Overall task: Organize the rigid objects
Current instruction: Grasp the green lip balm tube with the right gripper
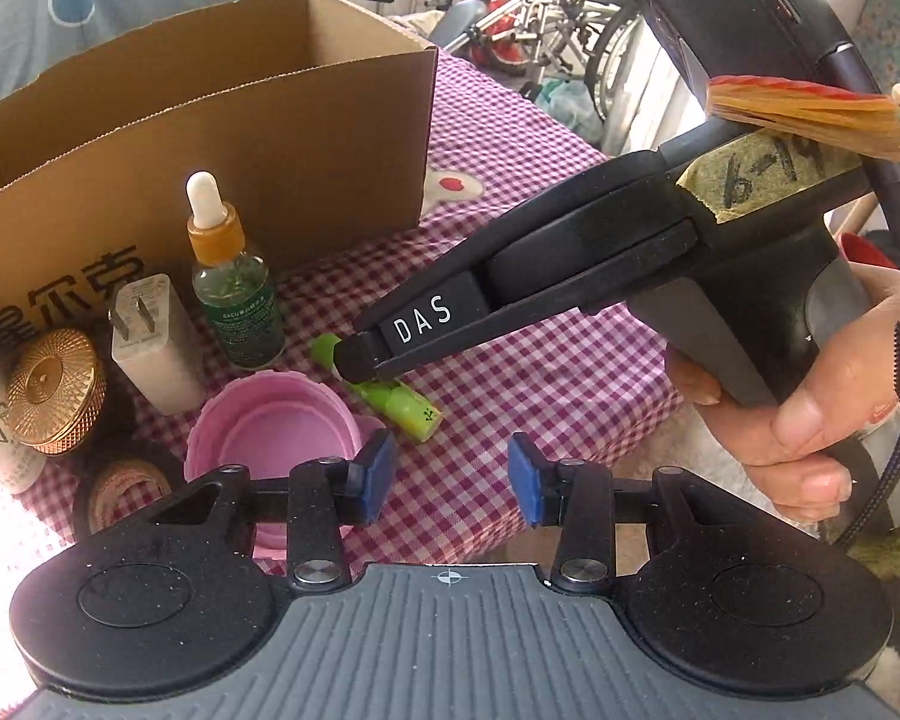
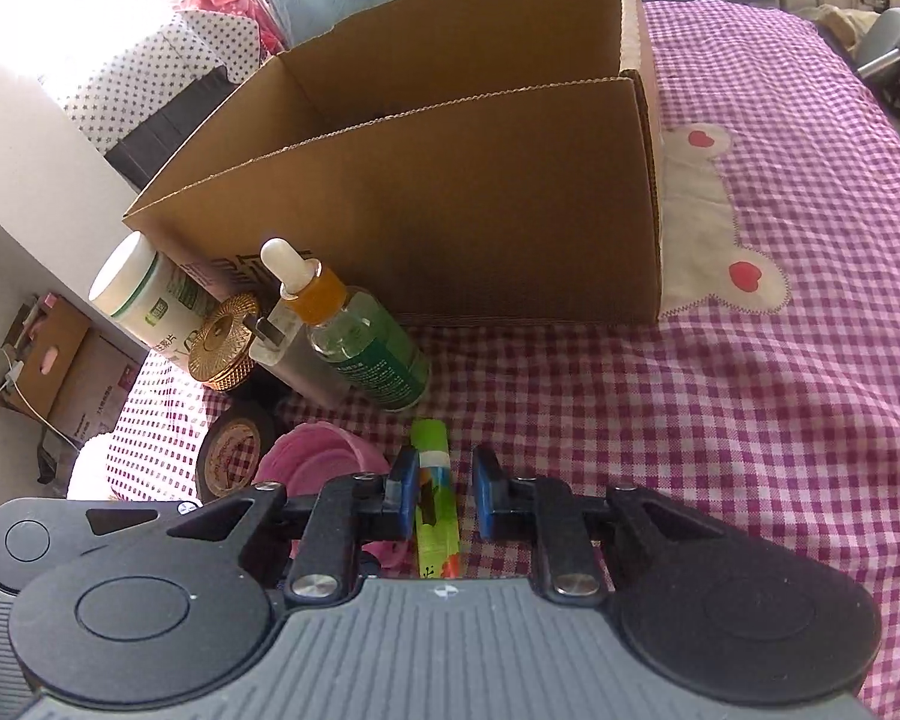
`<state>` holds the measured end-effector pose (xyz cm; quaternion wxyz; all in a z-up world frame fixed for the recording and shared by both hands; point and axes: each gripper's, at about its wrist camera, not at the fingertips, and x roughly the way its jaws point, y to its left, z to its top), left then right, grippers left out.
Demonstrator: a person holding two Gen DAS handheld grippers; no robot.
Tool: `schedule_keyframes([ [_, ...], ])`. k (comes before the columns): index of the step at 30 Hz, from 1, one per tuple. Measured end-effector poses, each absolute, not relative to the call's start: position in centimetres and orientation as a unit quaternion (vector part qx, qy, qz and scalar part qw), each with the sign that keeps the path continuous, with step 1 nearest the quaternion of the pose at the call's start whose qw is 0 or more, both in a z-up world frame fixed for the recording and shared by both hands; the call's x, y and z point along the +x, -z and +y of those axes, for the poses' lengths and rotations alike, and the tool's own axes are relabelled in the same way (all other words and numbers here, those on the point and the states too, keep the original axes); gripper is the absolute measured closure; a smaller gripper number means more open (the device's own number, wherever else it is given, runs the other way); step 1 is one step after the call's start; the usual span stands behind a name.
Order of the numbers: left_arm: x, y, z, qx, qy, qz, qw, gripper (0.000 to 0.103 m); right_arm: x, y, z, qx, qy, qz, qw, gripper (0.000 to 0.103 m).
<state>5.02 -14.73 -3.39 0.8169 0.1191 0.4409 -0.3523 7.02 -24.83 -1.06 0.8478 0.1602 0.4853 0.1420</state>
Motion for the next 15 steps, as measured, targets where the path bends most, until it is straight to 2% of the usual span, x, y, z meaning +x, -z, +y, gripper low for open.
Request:
schedule_keyframes([
  [1,5.3,3.4,-14.5,0.118,0.354,0.443,0.815,0.062,7.1,1.2,-25.1,0.164,-0.141,0.492,0.843,0.087],
  [15,5.9,5.6,-17.7,0.136,0.383,0.458,0.791,0.05,3.1,2.6,-30.6,0.3,-0.092,0.476,0.822,0.087],
])
